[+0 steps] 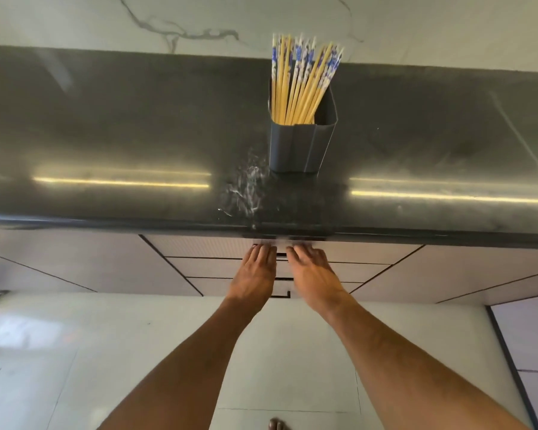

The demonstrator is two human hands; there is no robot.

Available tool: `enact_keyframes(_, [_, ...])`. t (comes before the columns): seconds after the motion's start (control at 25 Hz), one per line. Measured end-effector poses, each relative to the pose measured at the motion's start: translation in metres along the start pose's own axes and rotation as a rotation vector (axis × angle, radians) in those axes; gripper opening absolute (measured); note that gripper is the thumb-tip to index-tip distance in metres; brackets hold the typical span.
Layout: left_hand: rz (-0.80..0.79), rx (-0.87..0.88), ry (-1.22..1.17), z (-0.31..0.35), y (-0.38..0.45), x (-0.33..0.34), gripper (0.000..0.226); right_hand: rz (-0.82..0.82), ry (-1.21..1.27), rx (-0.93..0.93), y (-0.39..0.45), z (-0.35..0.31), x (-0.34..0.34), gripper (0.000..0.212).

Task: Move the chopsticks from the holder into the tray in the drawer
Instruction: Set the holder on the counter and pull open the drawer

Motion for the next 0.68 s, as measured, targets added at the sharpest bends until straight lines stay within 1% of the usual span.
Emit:
enact_keyframes(0.08, [0.032,-0.031,0.015,-0.002,0.012,0.009,0.074,-0.038,-0.009,0.030,0.011,0.001,0.012,0.074])
enact_keyframes(0.16, [0.093,-0.091,0.041,0.002,0.018,0.011,0.074,-0.002,-0.038,0.058,0.018,0.001,0.015,0.066])
enact_keyframes(0.28, [0.033,-0.165,0.024,0.010,0.021,0.017,0.075,0.043,0.007,0.112,0.022,-0.002,0.016,0.054])
enact_keyframes(0.36, [0.044,-0.192,0.002,0.014,0.016,0.016,0.075,-0.011,0.020,0.123,0.021,-0.002,0.019,0.049])
enact_keyframes(0.44, [0.108,-0.212,-0.064,0.016,0.004,0.014,0.070,-0.032,0.045,0.123,0.014,-0.003,0.021,0.040])
enact_keyframes(0.52, [0.172,-0.221,-0.121,0.019,-0.009,0.014,0.061,-0.013,0.084,0.129,0.003,-0.006,0.024,0.042])
enact_keyframes(0.6, [0.167,-0.208,-0.138,0.026,-0.020,0.013,0.059,0.074,0.078,0.117,-0.013,-0.012,0.022,0.042])
enact_keyframes(0.68, [0.164,-0.189,-0.143,0.033,-0.037,0.012,0.058,0.075,0.113,0.145,-0.032,-0.018,0.021,0.034])
Point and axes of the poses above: each hand's wrist, its own y-axis towards the middle knuckle, its own x-axis out of the palm, z = x × y, the point moved 3 cm from there along y, towards the middle knuckle, and after that the axes turned 6 degrees about z, right-handed, at the moved point
